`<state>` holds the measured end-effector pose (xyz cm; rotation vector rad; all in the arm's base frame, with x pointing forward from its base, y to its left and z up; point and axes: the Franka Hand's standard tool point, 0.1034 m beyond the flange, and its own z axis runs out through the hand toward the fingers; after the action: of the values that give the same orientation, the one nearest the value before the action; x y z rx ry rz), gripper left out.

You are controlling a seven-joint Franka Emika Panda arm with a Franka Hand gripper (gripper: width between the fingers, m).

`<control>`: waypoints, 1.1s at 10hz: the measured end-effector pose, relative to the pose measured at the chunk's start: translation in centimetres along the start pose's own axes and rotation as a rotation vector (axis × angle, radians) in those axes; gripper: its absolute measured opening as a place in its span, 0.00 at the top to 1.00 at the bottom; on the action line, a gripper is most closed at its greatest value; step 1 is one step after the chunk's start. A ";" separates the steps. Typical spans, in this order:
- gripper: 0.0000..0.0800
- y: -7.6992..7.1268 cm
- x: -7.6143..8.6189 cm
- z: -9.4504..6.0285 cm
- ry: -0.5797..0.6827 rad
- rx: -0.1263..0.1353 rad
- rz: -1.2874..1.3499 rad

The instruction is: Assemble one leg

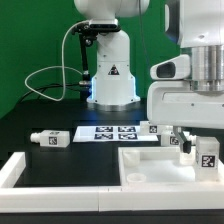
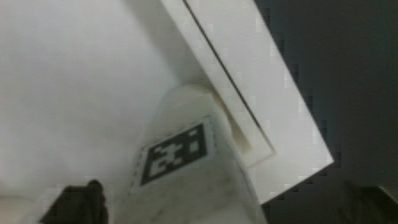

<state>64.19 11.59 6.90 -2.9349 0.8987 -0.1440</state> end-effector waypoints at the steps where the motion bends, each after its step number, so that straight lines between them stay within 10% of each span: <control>1: 0.20 0.0 0.0 0.0 0.000 0.000 0.000; 3: 0.59 0.5 0.4 0.0 0.005 -0.008 0.094; 7: 0.59 2.5 1.4 -0.3 0.054 -0.092 0.413; 11: 0.58 4.3 2.2 -0.4 0.094 -0.120 0.546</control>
Offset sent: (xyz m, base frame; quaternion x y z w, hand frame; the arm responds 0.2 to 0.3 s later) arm 0.0000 0.0000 0.0000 0.0000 0.0000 0.1938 0.9810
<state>63.63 6.80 7.06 -2.6727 1.7306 -0.2000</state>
